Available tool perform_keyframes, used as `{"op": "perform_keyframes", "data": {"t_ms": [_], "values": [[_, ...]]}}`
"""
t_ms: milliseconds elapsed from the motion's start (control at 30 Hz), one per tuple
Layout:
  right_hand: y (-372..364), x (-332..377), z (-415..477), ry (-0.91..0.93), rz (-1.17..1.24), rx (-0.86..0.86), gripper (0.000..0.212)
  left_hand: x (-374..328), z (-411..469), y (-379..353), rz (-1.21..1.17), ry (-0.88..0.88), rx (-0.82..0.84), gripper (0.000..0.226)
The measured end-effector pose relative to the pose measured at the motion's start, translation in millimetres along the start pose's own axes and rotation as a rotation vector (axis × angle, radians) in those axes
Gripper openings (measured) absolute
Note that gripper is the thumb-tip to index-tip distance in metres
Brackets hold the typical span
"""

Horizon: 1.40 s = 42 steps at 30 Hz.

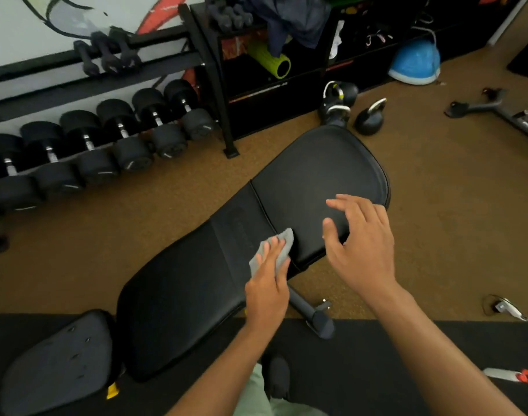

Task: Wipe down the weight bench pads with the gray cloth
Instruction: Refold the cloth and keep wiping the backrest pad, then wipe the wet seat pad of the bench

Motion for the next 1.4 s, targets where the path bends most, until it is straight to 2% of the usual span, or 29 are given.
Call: {"op": "perform_keyframes", "data": {"t_ms": [133, 233, 300, 400, 467, 500, 567, 667, 767, 900, 967, 1067, 1300, 1400], "values": [[-22.5, 15.9, -14.1, 0.052, 0.037, 0.096, 0.030, 16.5, -56.7, -0.8, -0.018, 0.092, 0.128, 0.068], [-43.0, 33.1, -23.5, 0.100, 0.060, 0.175, 0.029, 32.1, -81.8, 5.7, -0.018, 0.207, 0.215, 0.036], [-60.4, 46.8, -29.2, 0.145, 0.075, 0.261, 0.027, 45.4, -93.4, 19.2, -0.089, 0.337, 0.193, 0.028], [-97.4, 68.5, -43.4, 0.176, 0.209, 0.535, 0.026, 65.6, -106.6, 45.4, -0.363, 0.538, 0.129, 0.036], [-123.5, 92.8, -61.2, 0.199, 0.295, 0.800, 0.029, 79.7, -118.3, 63.6, -0.583, 0.673, 0.154, 0.022], [-134.0, 106.6, -71.7, 0.191, 0.344, 0.942, 0.032, 85.5, -122.8, 73.6, -0.660, 0.705, 0.170, 0.022], [-151.1, 138.0, -94.4, 0.169, 0.428, 1.183, 0.035, 102.6, -134.1, 95.6, -0.768, 0.731, 0.178, 0.038], [-175.3, 183.7, -119.9, 0.225, 0.407, 1.347, 0.033, 132.5, -152.6, 131.8, -0.805, 0.758, 0.143, 0.060], [-201.5, 229.6, -141.5, 0.277, 0.344, 1.425, 0.029, 169.3, -175.3, 172.4, -0.825, 0.774, 0.059, 0.059], [-231.9, 298.6, -172.7, 0.300, 0.307, 1.470, 0.011, 212.6, -209.1, 238.1, -0.893, 0.818, -0.051, 0.034], [-246.2, 332.7, -189.1, 0.297, 0.297, 1.493, 0.009, 240.0, -228.1, 268.8, -0.884, 0.874, -0.091, 0.021], [-267.1, 376.6, -213.9, 0.257, 0.292, 1.515, 0.009, 284.0, -255.3, 318.1, -0.758, 0.978, -0.158, 0.028], [-328.5, 454.0, -259.2, 0.198, 0.318, 1.448, 0.006, 364.0, -275.0, 407.8, -0.590, 0.912, -0.210, 0.017], [-360.7, 471.0, -273.2, 0.182, 0.333, 1.450, 0.008, 406.4, -278.0, 423.6, -0.531, 0.957, -0.231, 0.016]]}}
Point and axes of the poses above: each hand's wrist, its own z-axis towards the middle knuckle, its own y-axis out of the back of the hand, x = y × z, the point moved 8 cm from there along z, towards the middle knuckle, and after that the axes turned 6 degrees about y, right-handed, at the moved point
